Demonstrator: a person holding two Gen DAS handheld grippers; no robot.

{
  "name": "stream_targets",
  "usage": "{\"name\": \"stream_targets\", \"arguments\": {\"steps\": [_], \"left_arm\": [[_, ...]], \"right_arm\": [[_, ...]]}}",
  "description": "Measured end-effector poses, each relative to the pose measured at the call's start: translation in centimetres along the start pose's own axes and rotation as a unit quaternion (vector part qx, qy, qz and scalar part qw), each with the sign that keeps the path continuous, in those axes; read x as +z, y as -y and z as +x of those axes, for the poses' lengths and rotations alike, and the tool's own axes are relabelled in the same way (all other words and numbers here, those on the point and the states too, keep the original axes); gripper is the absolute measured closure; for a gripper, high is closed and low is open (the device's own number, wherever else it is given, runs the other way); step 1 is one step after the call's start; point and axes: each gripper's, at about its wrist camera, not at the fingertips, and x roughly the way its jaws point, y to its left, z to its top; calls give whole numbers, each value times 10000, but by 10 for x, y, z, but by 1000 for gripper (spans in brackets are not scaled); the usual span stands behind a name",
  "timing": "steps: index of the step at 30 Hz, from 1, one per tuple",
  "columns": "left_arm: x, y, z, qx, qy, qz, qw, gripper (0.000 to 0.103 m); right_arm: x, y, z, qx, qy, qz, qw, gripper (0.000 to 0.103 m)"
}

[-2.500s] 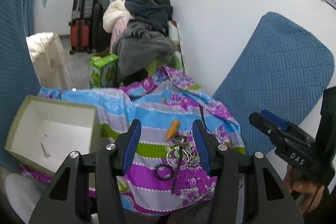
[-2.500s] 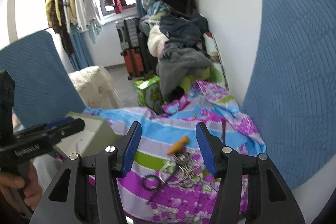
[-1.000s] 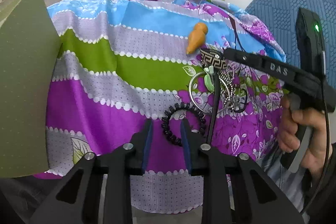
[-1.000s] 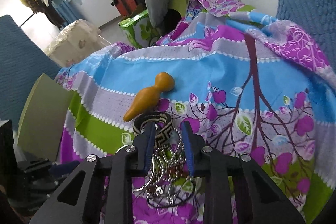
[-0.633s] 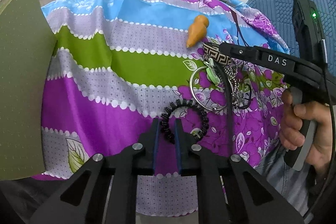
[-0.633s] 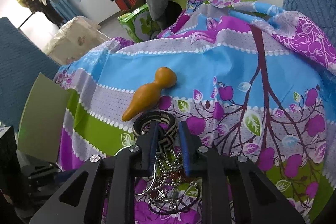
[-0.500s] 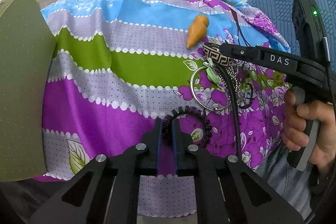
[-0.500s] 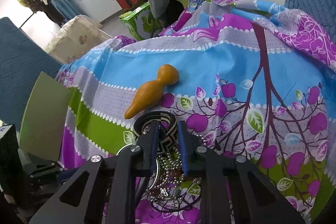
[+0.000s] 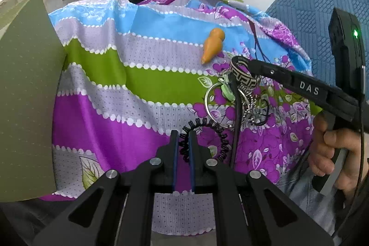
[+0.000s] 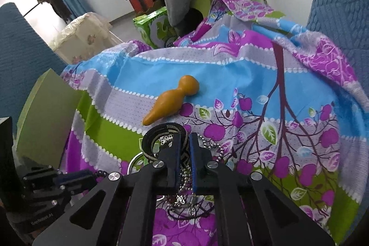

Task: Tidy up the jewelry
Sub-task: 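Grasp the black-and-white patterned bangle with the right tool while the left tool grasps the black coiled hair tie, then carry the bangle into the white box with the right tool while the left tool drops the hair tie there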

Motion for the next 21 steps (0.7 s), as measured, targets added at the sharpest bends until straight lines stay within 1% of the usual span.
{"name": "stream_targets", "arguments": {"steps": [5,21], "left_arm": [[1,-2,-11,-56,137,-49,9999,95],[1,-12,-37,-117,411,-144,9990,95]], "right_arm": [[-3,-5,-16,-81,146,16,9999,98],[-29,-19,-53,-249,247,336,9988,98]]}}
